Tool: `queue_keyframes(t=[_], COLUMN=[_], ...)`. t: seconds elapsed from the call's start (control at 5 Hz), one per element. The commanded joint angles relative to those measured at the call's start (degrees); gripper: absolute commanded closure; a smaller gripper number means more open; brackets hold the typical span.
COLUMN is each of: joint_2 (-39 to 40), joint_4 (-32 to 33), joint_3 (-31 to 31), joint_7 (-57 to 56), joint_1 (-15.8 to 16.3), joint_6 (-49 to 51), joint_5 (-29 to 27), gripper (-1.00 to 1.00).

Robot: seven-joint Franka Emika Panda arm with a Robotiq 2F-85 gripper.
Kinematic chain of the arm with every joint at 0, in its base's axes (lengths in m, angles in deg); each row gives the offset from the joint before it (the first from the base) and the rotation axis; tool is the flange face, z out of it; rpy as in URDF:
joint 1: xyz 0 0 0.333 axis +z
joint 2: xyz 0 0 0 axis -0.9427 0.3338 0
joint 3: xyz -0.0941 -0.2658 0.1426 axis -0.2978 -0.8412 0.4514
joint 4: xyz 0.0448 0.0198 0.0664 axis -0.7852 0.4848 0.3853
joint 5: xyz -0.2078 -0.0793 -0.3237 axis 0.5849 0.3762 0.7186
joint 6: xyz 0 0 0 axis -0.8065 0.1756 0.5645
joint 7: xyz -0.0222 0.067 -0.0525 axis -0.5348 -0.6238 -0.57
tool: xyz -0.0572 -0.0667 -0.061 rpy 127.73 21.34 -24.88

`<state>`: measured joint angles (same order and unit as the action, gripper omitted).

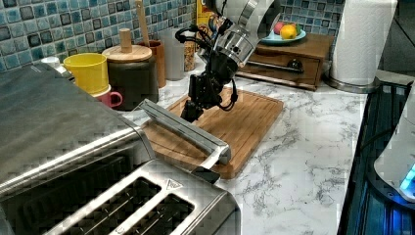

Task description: Close the oven.

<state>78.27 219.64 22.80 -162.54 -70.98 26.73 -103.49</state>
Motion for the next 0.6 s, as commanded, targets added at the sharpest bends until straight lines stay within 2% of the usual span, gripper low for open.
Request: queue_keyframes(t=[0.2, 0.6], joint_2=[1.27, 2.66], joint_4=[-8.25, -8.83], joint_3=[1.81, 3.49], joint_7=[-0.9, 0.55], joint_1=[-0.05, 2.69], joint_6=[6.31, 4.06], joint_5=[1.19, 1.59], gripper=[1.0, 1.0])
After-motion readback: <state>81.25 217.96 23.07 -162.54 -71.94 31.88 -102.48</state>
